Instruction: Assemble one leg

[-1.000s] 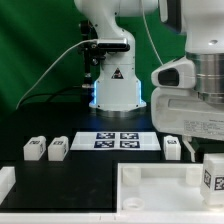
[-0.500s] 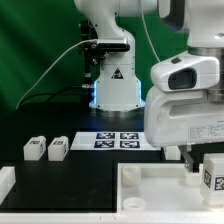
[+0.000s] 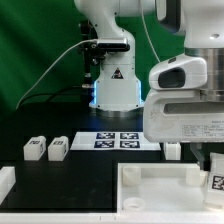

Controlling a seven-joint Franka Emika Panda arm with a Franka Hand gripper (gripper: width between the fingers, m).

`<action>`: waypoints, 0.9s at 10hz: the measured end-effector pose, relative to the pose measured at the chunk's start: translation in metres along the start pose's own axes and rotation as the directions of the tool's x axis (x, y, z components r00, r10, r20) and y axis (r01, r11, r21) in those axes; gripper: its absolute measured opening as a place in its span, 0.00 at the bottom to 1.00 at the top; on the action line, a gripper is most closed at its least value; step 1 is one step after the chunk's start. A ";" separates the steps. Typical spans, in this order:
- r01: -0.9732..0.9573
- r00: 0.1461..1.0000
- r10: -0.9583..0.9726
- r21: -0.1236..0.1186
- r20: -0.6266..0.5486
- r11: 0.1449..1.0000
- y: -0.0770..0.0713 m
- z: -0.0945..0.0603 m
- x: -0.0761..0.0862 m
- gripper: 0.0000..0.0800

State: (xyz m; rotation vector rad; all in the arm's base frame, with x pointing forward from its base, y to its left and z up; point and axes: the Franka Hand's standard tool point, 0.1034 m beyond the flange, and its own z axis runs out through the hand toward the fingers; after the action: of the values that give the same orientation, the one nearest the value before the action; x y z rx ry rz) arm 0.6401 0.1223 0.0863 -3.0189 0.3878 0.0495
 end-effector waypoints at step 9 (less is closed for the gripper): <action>-0.895 0.437 0.896 0.140 0.077 0.424 0.016 0.000 -0.001 0.38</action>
Offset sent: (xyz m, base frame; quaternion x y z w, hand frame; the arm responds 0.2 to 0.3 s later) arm -0.0093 -0.0074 -0.0120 0.0531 0.0157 0.4074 0.9116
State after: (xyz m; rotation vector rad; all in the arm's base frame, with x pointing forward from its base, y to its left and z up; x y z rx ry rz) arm 0.6353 0.1074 0.0845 -2.2451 1.8635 0.0730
